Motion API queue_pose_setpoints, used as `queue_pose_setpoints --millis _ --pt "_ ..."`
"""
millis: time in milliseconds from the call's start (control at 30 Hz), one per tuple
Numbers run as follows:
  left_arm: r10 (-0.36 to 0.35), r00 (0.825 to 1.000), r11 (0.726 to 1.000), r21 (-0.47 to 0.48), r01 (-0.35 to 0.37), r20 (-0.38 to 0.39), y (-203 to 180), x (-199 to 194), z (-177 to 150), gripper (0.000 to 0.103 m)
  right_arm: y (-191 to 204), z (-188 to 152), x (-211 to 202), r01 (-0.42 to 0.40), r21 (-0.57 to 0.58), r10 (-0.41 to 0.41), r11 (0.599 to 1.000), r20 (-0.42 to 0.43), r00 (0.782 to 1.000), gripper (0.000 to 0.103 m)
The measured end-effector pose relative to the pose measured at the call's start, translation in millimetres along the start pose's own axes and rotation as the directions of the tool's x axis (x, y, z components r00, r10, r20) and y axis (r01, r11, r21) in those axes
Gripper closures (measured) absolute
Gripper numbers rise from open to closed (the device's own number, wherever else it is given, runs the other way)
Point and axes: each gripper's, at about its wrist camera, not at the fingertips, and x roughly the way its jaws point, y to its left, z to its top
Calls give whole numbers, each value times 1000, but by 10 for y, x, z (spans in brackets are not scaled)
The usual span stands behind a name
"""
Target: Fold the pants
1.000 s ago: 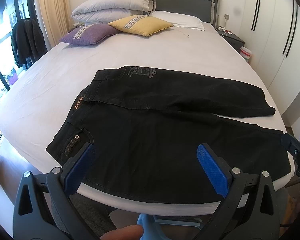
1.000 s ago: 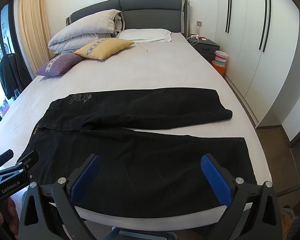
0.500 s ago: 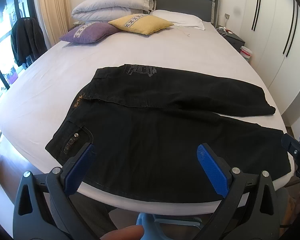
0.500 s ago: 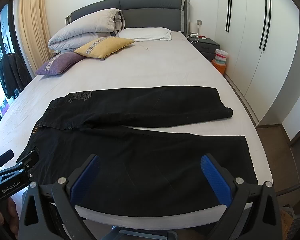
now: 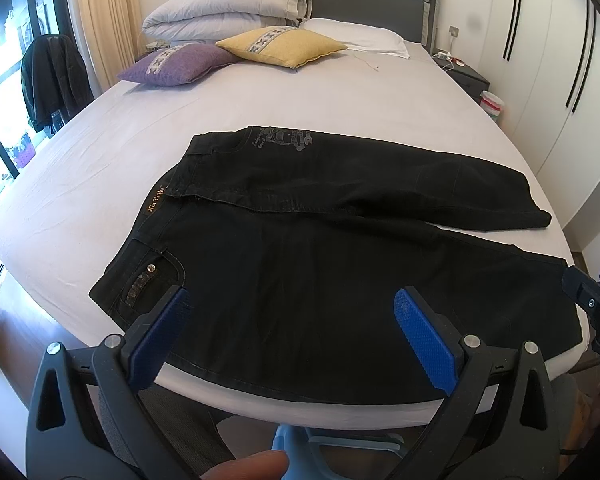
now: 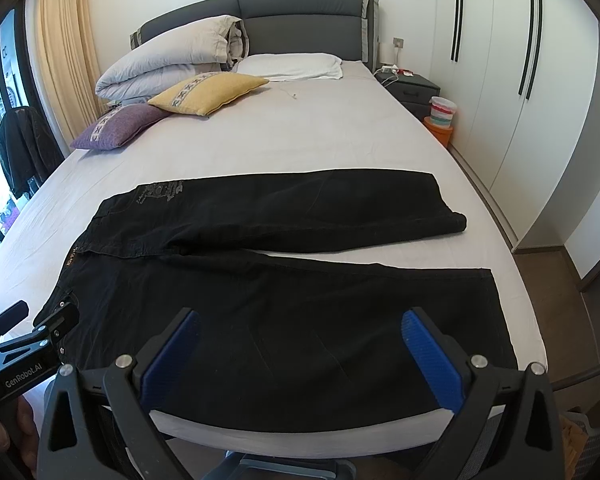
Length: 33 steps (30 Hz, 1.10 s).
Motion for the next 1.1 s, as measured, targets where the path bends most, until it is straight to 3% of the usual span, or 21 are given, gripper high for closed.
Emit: queue_pose_setpoints --millis 900,1100 --pt "-11 1000 1000 3 11 -24 -23 80 -46 0 0 -70 -17 -6 7 7 1000 -8 1000 0" --pt "17 1000 999 39 -17 11 -37 100 -68 0 -2 -65 27 -19 13 19 1000 -25 1000 0"
